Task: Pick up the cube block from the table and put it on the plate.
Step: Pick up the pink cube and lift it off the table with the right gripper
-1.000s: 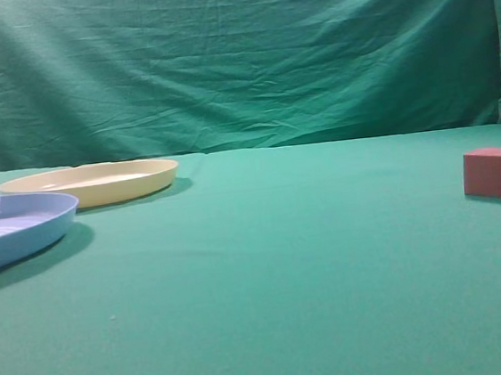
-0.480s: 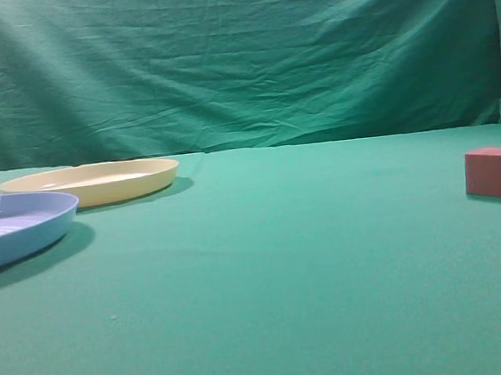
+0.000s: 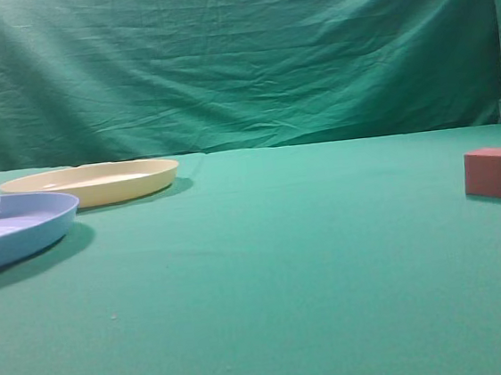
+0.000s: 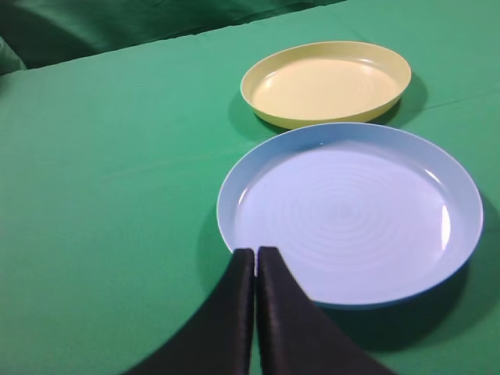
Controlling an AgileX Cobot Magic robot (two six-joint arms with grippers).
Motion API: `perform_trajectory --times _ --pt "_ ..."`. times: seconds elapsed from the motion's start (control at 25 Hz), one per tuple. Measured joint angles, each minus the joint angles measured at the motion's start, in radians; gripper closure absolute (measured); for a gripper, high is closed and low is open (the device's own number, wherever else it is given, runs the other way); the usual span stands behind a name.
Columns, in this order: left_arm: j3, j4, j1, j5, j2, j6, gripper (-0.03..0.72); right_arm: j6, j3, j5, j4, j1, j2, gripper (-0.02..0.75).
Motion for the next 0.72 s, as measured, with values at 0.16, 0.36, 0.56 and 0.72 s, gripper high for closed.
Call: perform_trajectory --times 0.16,0.36,0.56,0.72 --pt "0.0 0.0 0.0 0.0 0.0 0.0 0.688 -0.053 -0.062 0.047 0.0 0.073 0.145 0.738" --pt "0.0 0.0 0.0 0.0 0.0 0.0 0.688 -0.108 -0.159 0.127 0.0 0.198 0.323 0.738" --pt "0.0 0.0 0.0 0.0 0.0 0.0 0.688 -0.149 -0.272 0.2 -0.002 0.236 0.566 0.738" --pt "0.0 0.0 0.0 0.0 0.0 0.0 0.688 -0.151 -0.377 0.24 -0.002 0.236 0.771 0.535"
